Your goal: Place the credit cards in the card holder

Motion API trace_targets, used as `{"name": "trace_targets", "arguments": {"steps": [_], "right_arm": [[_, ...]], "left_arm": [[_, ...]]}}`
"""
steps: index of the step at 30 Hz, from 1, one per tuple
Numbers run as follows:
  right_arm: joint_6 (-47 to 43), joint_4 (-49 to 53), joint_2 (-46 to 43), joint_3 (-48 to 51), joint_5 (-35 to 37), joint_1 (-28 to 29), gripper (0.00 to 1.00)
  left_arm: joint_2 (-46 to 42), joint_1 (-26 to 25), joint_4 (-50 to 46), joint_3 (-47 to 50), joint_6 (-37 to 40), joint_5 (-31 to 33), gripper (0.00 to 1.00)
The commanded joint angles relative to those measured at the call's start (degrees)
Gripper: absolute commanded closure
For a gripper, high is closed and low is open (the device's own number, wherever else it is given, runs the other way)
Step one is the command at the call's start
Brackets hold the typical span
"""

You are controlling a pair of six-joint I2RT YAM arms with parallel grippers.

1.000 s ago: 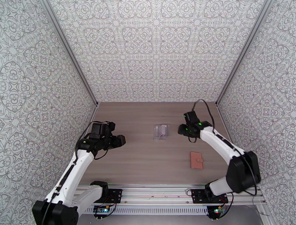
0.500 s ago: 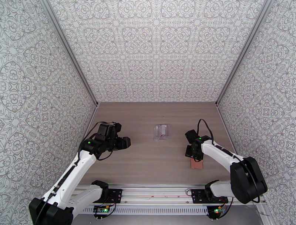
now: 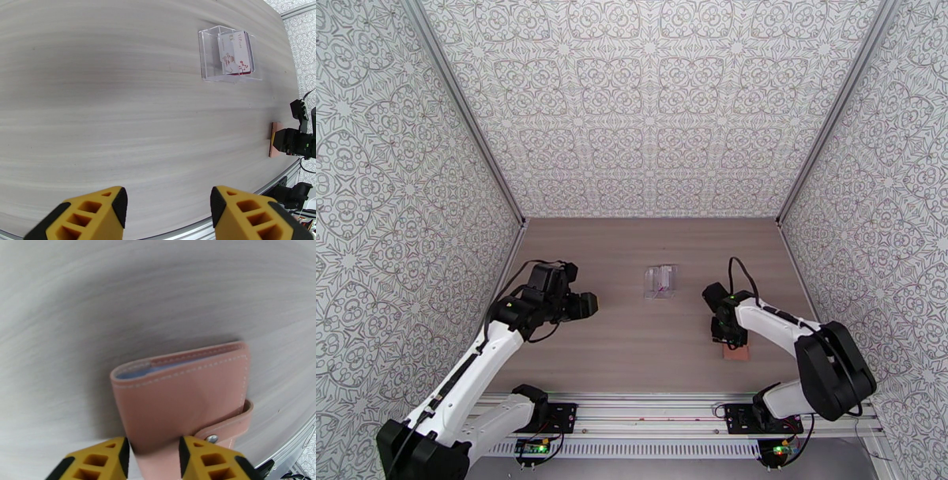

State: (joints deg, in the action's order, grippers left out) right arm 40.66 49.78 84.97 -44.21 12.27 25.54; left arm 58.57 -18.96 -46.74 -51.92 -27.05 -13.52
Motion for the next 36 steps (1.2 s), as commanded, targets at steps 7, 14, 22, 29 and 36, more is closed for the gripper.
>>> {"name": "trace_targets", "arguments": {"steps": [7, 14, 22, 29, 36], "right_arm": [[0.7, -0.8, 1.3, 1.3, 0.9, 1.8, 0.87], [3.0, -0.9, -2.8, -0.9, -4.2, 7.3, 1.00], [12.7, -6.3, 1.3, -8.1, -8.4, 21.7, 1.00], [12.4, -5.5, 9.7, -19.0, -4.3, 26.2, 0.87], [6.7, -1.1, 1.4, -11.3, 0.3, 16.2, 0.57]], "left_arm": [[0.5, -1.1, 2.5, 1.9, -1.5, 1.1, 0.38], [-0.8, -1.3, 3.6, 3.1, -2.7, 1.7, 0.38], [-0.7, -1.9, 7.1, 8.1, -4.7, -0.3, 0.38], [-1.7, -3.2, 10.8, 12.7, -7.3, -3.9, 0.38], [-2.5, -3.8, 11.6, 13.1, -7.4, -4.0, 0.38]]}}
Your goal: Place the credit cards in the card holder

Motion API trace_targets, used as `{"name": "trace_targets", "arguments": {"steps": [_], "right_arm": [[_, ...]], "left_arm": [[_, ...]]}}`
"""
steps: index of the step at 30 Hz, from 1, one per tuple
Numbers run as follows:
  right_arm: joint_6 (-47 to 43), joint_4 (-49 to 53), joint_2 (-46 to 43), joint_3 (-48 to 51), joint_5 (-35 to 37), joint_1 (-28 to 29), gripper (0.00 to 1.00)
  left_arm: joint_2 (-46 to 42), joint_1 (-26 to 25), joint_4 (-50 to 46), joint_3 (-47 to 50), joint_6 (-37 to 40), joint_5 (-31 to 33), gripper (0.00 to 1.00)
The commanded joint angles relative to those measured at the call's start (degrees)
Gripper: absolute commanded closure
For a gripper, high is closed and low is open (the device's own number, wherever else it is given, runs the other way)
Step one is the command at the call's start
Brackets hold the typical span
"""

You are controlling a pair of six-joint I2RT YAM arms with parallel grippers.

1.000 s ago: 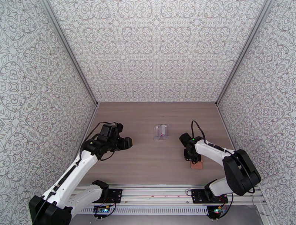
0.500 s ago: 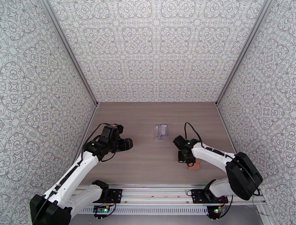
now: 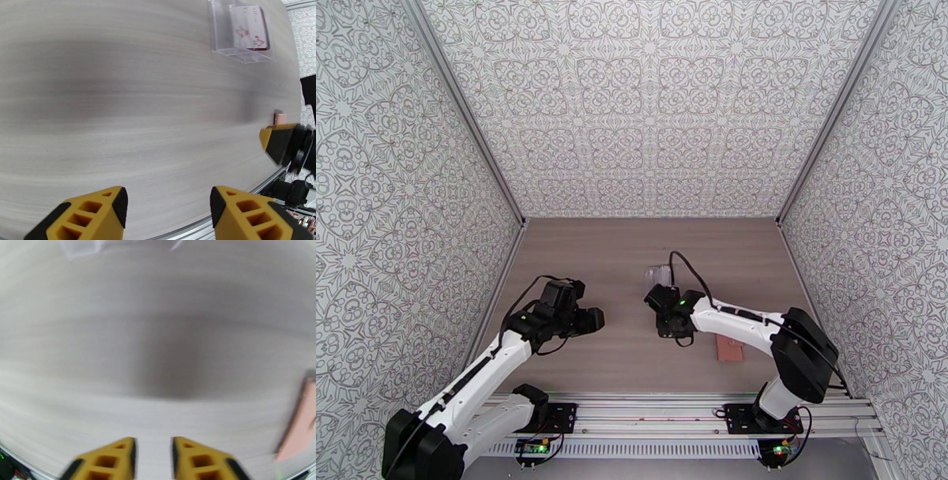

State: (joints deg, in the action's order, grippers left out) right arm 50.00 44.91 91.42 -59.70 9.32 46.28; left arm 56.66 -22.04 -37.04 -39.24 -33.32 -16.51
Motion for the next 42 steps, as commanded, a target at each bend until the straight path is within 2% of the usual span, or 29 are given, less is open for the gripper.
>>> {"name": "trace_targets", "arguments": {"steps": [1, 4, 7, 11, 15, 20, 24, 28, 33, 37, 42], "right_arm": [[-3.5, 4.0, -7.3, 6.1, 3.6, -6.5, 0.53], [-6.2, 3.6, -12.6, 11.0, 1.7, -13.3, 0.40], [-8.7, 2.0, -16.0, 15.6, -0.9, -20.3, 0.34], [-10.4, 1.0, -18.6, 18.8, -1.9, -27.3, 0.32], [-10.7, -0.5, -19.8, 21.7, -3.5, -32.4, 0.26], [-11.0, -3.9, -19.5, 25.0, -8.7, -35.8, 0.25], [-10.3, -6.5, -18.9, 27.3, -13.1, -36.1, 0.26], [-8.8, -9.2, -19.9, 29.6, -20.2, -36.0, 0.32], [-7.0, -10.8, -21.3, 30.4, -25.4, -34.2, 0.38], [-2.9, -12.7, -22.8, 30.4, -27.3, -29.8, 0.42], [3.6, -17.4, -20.2, 28.8, -26.6, -19.3, 0.45]], "left_arm": [[-0.5, -0.7, 2.3, 0.6, -1.2, -1.1, 0.38], [-0.1, -1.2, 3.2, 0.7, -1.5, -1.3, 0.38], [0.4, -2.1, 3.6, 0.5, -1.6, -1.3, 0.38], [0.7, -3.4, 4.1, 0.6, -2.0, -0.7, 0.38], [1.3, -4.6, 4.8, 0.7, -2.4, -0.3, 0.38], [2.6, -6.0, 5.7, 0.4, -2.8, 0.3, 0.38], [3.3, -7.3, 6.1, 0.1, -3.1, 0.8, 0.38], [4.5, -8.8, 7.2, 0.0, -3.7, 1.2, 0.38], [7.0, -11.4, 9.6, -0.3, -4.9, 1.6, 0.38], [9.4, -14.0, 11.7, -0.4, -6.1, 1.9, 0.38], [12.4, -16.1, 16.2, 1.1, -7.8, 1.7, 0.38]]}}
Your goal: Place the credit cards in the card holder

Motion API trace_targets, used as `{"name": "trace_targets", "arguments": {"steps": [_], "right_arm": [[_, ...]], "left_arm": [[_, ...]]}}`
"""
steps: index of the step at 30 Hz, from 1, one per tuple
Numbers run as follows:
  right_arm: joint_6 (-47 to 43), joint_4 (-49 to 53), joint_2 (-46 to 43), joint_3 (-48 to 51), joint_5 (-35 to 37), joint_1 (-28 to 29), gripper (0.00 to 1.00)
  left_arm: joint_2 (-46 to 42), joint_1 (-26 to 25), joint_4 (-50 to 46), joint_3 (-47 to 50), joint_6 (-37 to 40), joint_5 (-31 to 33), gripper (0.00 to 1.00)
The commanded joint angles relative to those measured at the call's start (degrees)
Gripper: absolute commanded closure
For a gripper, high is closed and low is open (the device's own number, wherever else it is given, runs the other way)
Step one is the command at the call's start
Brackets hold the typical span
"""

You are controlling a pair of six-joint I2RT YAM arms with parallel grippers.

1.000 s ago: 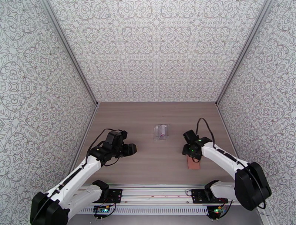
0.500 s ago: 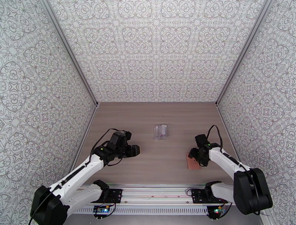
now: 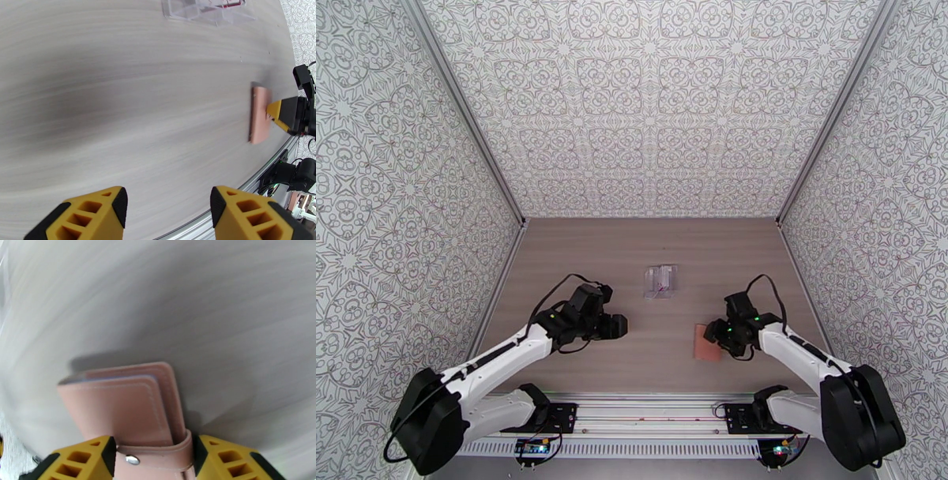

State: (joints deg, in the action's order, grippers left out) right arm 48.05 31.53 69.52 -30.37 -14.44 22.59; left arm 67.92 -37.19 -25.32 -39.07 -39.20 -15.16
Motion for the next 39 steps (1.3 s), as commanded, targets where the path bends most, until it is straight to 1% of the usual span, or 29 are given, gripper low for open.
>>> {"name": "trace_targets", "arguments": {"steps": [1, 5, 6, 11, 16, 20, 22, 24, 26, 30, 34, 36, 39], "right_arm": [[6.5, -5.3, 2.9, -1.1, -2.4, 6.6, 0.45], [8.1, -8.6, 9.4, -4.6, 0.1, 13.6, 0.47], [10.1, -9.2, 10.9, -5.7, 0.2, 15.2, 0.48], [14.0, -12.8, 18.4, -12.3, 0.4, 23.3, 0.49], [17.3, -16.1, 22.9, -16.3, 0.6, 27.5, 0.50], [18.2, -17.3, 25.2, -18.2, 0.1, 28.7, 0.50], [17.8, -16.8, 25.4, -18.7, 0.5, 28.9, 0.47], [16.2, -14.0, 24.9, -19.6, 2.1, 28.9, 0.43], [13.4, -8.9, 23.8, -21.0, 5.3, 28.9, 0.40], [8.0, -0.1, 21.5, -24.5, 10.7, 28.9, 0.37], [3.3, 5.4, 21.6, -28.0, 11.6, 28.9, 0.39], [2.4, 6.0, 21.9, -28.9, 11.1, 29.0, 0.42], [1.7, 5.9, 22.9, -30.1, 10.0, 29.1, 0.49]], "left_arm": [[1.8, -1.1, 5.3, 1.5, -2.3, 0.2, 0.38], [3.0, -1.2, 8.1, 3.4, -3.3, -0.2, 0.38], [3.1, -1.2, 8.3, 3.6, -3.5, -0.4, 0.38], [2.0, -1.2, 8.0, 4.9, -3.7, -0.7, 0.38], [0.0, -1.2, 8.7, 8.0, -4.6, -0.6, 0.40], [-0.5, -1.2, 9.6, 10.0, -5.7, -0.7, 0.42], [-0.6, -1.2, 10.4, 10.8, -6.3, -0.9, 0.43], [-0.4, -1.2, 11.0, 11.4, -6.6, -1.5, 0.44], [-0.3, -1.2, 11.3, 11.8, -6.9, -1.8, 0.44], [-0.7, -1.2, 11.2, 12.6, -7.2, -2.4, 0.45], [-1.0, -1.5, 14.7, 14.5, -9.1, -4.8, 0.48], [-0.9, -1.8, 16.5, 15.4, -10.1, -5.5, 0.50], [-0.2, -2.3, 18.3, 16.2, -11.2, -5.5, 0.53]]}}
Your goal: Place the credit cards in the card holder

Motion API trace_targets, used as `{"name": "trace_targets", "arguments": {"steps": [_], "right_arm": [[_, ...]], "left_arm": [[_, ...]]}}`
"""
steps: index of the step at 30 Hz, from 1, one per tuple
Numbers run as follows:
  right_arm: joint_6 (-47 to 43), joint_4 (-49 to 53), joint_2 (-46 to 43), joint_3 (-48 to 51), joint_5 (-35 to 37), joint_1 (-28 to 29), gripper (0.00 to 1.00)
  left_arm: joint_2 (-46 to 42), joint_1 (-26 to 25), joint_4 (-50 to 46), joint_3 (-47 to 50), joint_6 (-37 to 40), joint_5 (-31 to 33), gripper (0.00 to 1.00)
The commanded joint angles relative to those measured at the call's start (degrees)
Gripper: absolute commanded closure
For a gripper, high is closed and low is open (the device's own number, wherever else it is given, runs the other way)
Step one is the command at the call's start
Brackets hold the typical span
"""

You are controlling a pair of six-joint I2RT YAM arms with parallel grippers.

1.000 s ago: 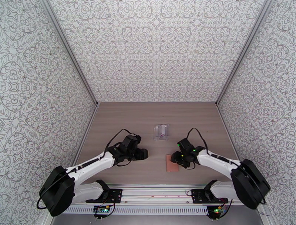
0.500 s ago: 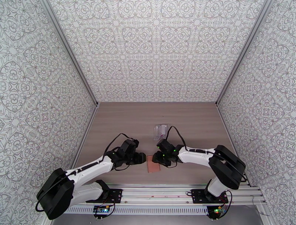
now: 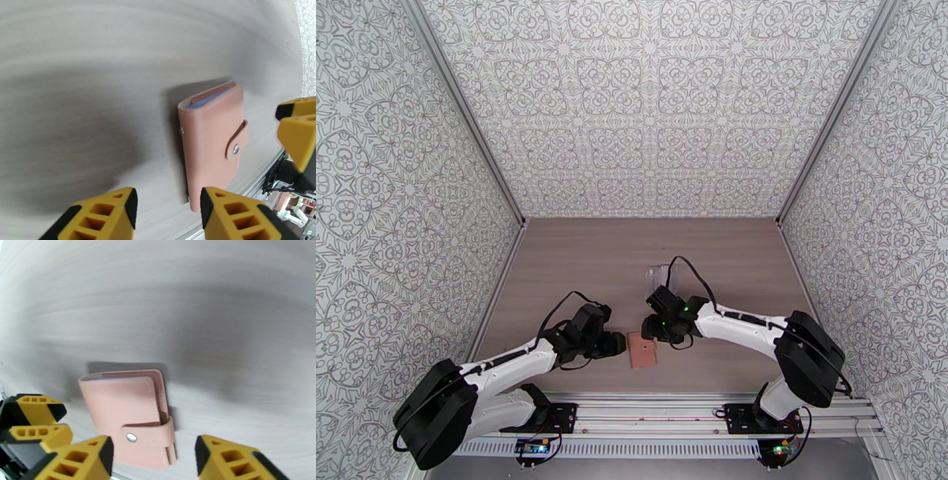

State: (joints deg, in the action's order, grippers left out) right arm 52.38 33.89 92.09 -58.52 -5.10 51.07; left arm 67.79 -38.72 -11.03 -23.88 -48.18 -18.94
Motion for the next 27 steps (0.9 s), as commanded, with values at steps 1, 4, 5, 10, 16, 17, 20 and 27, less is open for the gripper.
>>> {"name": "trace_targets", "arguments": {"steps": [1, 4, 5, 10, 16, 17, 20, 27], "right_arm": [[-2.9, 3.3, 0.8, -2.4, 0.1, 0.8, 0.51], [-3.6, 3.4, 2.5, -4.0, -0.7, 1.4, 0.57], [-3.7, 3.3, 2.8, -4.2, -0.8, 1.6, 0.58], [-3.9, 2.8, 4.5, -4.7, -1.4, 2.0, 0.59], [-4.9, 3.6, 4.2, -5.3, -0.6, 2.0, 0.59], [-5.1, 3.7, 4.2, -5.7, -0.3, 2.0, 0.59], [-5.2, 3.4, 4.4, -6.3, -0.1, 2.0, 0.58], [-5.1, 3.4, 3.7, -6.0, -0.5, 2.0, 0.58]], "left_arm": [[0.3, -1.0, 4.7, 1.2, -2.5, -1.9, 0.53], [1.9, -1.1, 6.7, 1.2, -3.0, -2.8, 0.56], [2.4, -1.2, 7.4, 1.2, -3.1, -3.1, 0.57], [5.5, -1.5, 10.5, 1.2, -3.7, -3.5, 0.59], [7.5, -1.5, 10.7, 0.2, -3.2, -3.2, 0.61], [7.9, -1.5, 10.5, -0.1, -3.1, -3.1, 0.61], [9.1, -1.5, 10.5, -0.6, -3.0, -3.0, 0.62], [8.3, -1.5, 10.7, 0.1, -3.3, -1.7, 0.63]]}}
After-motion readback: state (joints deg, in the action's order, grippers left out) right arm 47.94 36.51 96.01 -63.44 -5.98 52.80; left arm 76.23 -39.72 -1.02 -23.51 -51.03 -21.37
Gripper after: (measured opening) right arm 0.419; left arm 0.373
